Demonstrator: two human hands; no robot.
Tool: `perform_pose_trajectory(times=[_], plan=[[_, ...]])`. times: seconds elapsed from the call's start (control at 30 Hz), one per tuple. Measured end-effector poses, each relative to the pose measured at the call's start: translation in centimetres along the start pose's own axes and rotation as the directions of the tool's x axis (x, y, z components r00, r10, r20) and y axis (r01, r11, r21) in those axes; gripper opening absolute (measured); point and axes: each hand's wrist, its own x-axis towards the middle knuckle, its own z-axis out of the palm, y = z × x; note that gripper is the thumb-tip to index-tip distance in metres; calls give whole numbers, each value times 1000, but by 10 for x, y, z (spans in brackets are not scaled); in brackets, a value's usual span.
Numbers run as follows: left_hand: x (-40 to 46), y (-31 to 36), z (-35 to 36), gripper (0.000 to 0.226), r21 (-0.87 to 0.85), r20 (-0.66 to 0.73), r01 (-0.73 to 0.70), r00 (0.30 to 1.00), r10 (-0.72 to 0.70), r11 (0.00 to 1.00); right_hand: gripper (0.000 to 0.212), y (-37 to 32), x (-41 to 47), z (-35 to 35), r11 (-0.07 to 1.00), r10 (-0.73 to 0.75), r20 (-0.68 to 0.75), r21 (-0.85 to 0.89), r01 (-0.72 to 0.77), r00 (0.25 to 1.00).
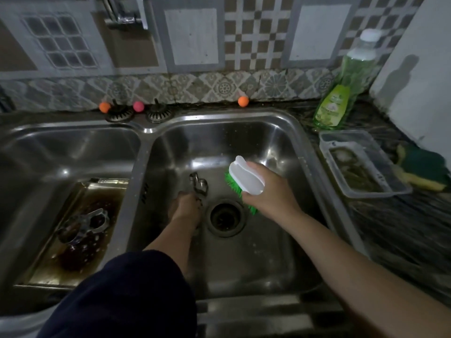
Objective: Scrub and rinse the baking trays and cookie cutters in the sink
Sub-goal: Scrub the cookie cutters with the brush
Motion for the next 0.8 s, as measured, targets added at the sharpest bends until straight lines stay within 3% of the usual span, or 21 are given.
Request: perform_pose_trajectory(times=[0.13,0.3,0.47,0.6,0.7,0.8], plan=[[-17,28,-22,38,-206,-115,-156,984,134,966,71,-8,-9,-44,999,-32,-72,-46,29,997],[-36,74,-53,42,-404,-234,-387,920,315,829,69,-11,-13,-131,990,-40,-233,-143,7,972],[-59,105,-65,40,-445,-289,-500,865,409,743,66,15,-16,-178,937,164,-281,-255,-239,945],[-71,115,-63,43,-422,-285,-524,851,440,740,61,30,-17,-174,900,280,-219,-278,-335,935],[-78,119,-67,58,-395,-296,-523,851,434,756,60,17,-19,-178,921,221,-309,-247,-302,925],[-80,121,-73,66,-354,-330,-523,846,420,776,62,-9,-33,-164,977,85,-337,-156,-144,938]])
